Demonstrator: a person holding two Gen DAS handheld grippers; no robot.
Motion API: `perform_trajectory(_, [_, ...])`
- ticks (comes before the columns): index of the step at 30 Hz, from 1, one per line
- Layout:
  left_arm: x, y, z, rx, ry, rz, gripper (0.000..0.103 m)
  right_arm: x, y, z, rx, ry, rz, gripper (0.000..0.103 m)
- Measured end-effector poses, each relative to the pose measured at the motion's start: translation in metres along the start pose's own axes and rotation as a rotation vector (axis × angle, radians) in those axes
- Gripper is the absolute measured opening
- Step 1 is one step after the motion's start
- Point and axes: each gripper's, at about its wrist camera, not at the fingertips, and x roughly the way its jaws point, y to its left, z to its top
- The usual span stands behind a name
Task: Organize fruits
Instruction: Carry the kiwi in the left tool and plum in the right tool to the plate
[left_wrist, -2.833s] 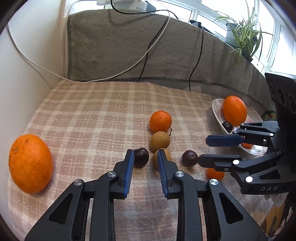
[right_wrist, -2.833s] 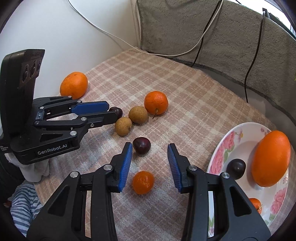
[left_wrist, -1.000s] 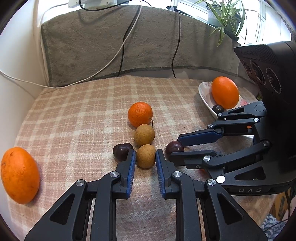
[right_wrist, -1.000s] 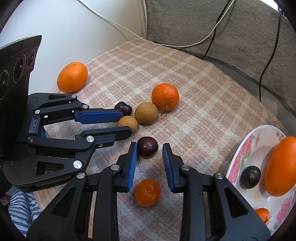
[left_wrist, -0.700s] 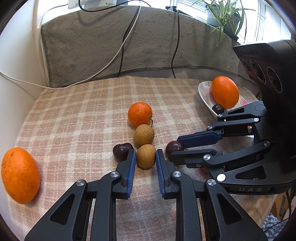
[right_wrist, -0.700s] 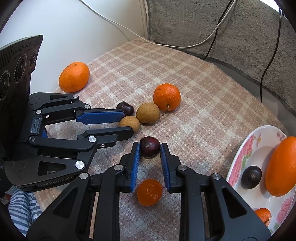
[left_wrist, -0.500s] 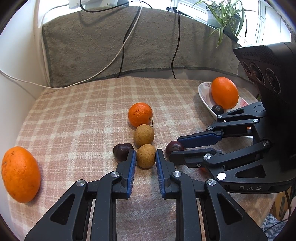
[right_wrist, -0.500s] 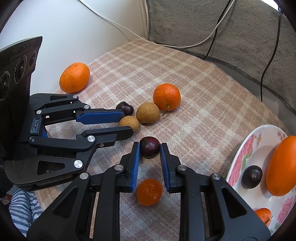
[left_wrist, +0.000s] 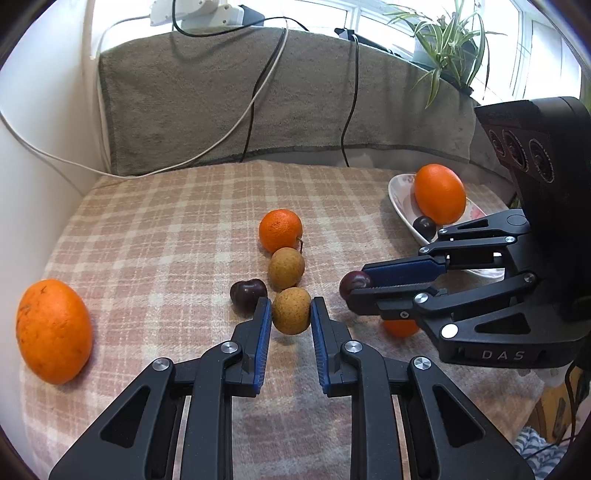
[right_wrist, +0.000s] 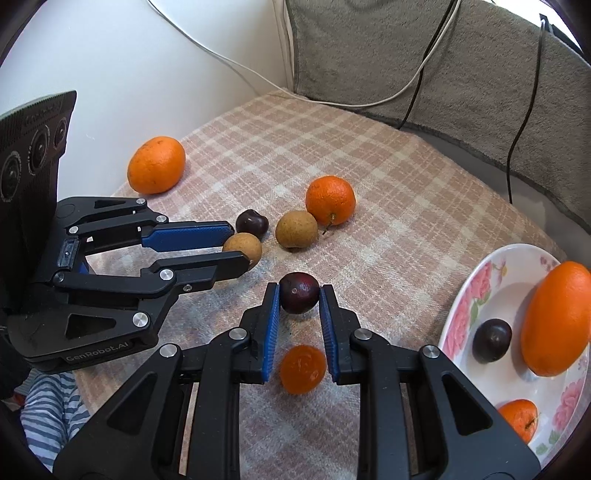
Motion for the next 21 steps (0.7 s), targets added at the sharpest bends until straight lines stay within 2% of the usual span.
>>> perform_trajectory(10, [-0.019,-0.013,0.002,-0.001,-0.035,-0.015,0.02,-0.032,-0.005,-0.013,0.021,-0.068,-0.019,0.022])
perform_trajectory(21, [-0.021,-0.044,0.018,0.038,-0.069,-0.059,0.02,-0.079,-0.04,-0.032,0.095,-0.135,-0.081,0.023])
